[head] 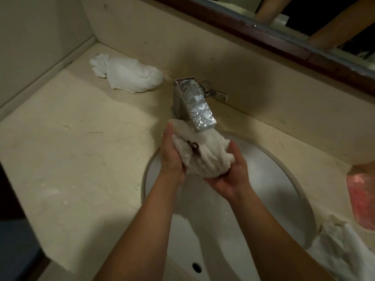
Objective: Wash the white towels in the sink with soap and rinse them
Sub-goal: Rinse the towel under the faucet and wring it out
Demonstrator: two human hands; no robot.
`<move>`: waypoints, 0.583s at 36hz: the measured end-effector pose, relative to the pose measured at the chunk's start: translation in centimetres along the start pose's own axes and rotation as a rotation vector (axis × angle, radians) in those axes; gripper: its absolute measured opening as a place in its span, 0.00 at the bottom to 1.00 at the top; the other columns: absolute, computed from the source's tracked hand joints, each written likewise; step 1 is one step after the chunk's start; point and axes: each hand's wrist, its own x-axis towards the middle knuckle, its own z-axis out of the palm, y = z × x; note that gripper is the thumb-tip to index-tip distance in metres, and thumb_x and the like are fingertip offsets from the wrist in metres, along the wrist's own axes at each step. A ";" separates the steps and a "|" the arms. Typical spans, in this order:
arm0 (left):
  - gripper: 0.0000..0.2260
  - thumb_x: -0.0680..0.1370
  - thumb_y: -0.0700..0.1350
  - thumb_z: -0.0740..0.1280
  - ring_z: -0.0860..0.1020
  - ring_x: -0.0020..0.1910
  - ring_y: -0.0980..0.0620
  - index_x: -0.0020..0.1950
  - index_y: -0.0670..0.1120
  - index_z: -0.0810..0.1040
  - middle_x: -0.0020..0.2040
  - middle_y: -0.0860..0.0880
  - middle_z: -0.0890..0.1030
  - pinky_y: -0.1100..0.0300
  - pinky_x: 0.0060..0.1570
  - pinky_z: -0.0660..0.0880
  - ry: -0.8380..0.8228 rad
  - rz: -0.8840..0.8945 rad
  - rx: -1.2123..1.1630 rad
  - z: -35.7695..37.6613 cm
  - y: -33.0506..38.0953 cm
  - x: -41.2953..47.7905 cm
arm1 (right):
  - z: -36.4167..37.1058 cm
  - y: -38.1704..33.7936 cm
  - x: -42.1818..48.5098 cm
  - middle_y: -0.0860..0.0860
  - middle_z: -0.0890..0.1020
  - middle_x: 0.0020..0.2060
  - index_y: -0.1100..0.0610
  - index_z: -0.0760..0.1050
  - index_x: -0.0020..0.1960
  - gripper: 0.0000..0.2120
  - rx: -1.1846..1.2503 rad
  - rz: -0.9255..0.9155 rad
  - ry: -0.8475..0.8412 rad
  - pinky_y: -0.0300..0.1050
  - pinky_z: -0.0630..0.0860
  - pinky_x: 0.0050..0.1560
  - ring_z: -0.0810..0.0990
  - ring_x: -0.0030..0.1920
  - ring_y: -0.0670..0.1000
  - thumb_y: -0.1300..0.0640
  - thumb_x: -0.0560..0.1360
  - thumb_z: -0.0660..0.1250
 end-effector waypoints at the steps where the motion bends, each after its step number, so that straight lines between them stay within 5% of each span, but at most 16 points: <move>1: 0.34 0.80 0.70 0.59 0.84 0.62 0.40 0.63 0.42 0.84 0.59 0.38 0.86 0.45 0.68 0.78 0.043 -0.025 0.032 -0.1 -0.2 0.0 | 0.0 -0.4 0.0 0.63 0.79 0.71 0.61 0.77 0.73 0.36 -0.014 -0.061 -0.022 0.58 0.74 0.73 0.79 0.70 0.62 0.41 0.72 0.78; 5: 0.40 0.75 0.78 0.59 0.84 0.63 0.43 0.70 0.48 0.82 0.62 0.43 0.86 0.43 0.71 0.76 0.071 -0.073 0.059 0.4 -0.4 0.0 | -0.6 -1.8 0.5 0.55 0.87 0.53 0.57 0.85 0.52 0.33 -0.005 -0.181 -0.032 0.52 0.84 0.57 0.86 0.54 0.57 0.44 0.51 0.88; 7: 0.48 0.62 0.83 0.68 0.85 0.62 0.42 0.71 0.51 0.82 0.62 0.45 0.86 0.42 0.70 0.77 0.079 -0.118 0.082 0.7 -0.4 -0.1 | 0.1 -2.3 0.2 0.55 0.87 0.49 0.58 0.86 0.51 0.31 -0.041 -0.184 -0.020 0.48 0.84 0.53 0.87 0.50 0.55 0.39 0.56 0.84; 10: 0.54 0.52 0.80 0.77 0.84 0.62 0.39 0.71 0.50 0.82 0.63 0.43 0.86 0.39 0.70 0.76 0.097 -0.178 0.104 0.6 -0.9 0.5 | 0.6 -2.8 0.0 0.57 0.87 0.55 0.54 0.87 0.58 0.27 -0.072 -0.230 0.052 0.55 0.83 0.59 0.87 0.55 0.58 0.35 0.72 0.68; 13: 0.50 0.57 0.71 0.82 0.83 0.64 0.36 0.71 0.42 0.81 0.65 0.37 0.83 0.38 0.71 0.74 0.019 -0.229 -0.011 0.1 -1.2 0.8 | 0.9 -3.3 -0.2 0.60 0.85 0.60 0.49 0.76 0.74 0.29 -0.078 -0.234 0.006 0.62 0.76 0.69 0.85 0.59 0.61 0.39 0.76 0.64; 17: 0.28 0.75 0.62 0.71 0.86 0.58 0.39 0.56 0.38 0.88 0.61 0.36 0.85 0.44 0.65 0.77 -0.013 -0.203 -0.199 -0.5 -1.6 0.6 | 0.8 -3.2 -0.6 0.59 0.86 0.59 0.53 0.86 0.62 0.25 -0.251 -0.212 0.050 0.55 0.79 0.66 0.86 0.60 0.58 0.38 0.77 0.64; 19: 0.31 0.78 0.65 0.69 0.84 0.61 0.37 0.61 0.37 0.86 0.63 0.35 0.84 0.42 0.68 0.76 -0.010 -0.195 -0.213 -1.0 -1.7 0.7 | 0.2 -2.8 -0.2 0.60 0.83 0.66 0.56 0.86 0.63 0.29 -0.353 -0.136 0.040 0.57 0.74 0.72 0.81 0.68 0.60 0.34 0.81 0.61; 21: 0.39 0.72 0.65 0.77 0.81 0.66 0.34 0.71 0.37 0.79 0.68 0.34 0.81 0.36 0.72 0.73 0.065 -0.158 -0.213 -0.8 -1.6 0.6 | -0.4 -2.6 0.0 0.59 0.80 0.71 0.55 0.81 0.71 0.35 -0.346 -0.022 0.051 0.63 0.73 0.72 0.78 0.72 0.62 0.30 0.81 0.56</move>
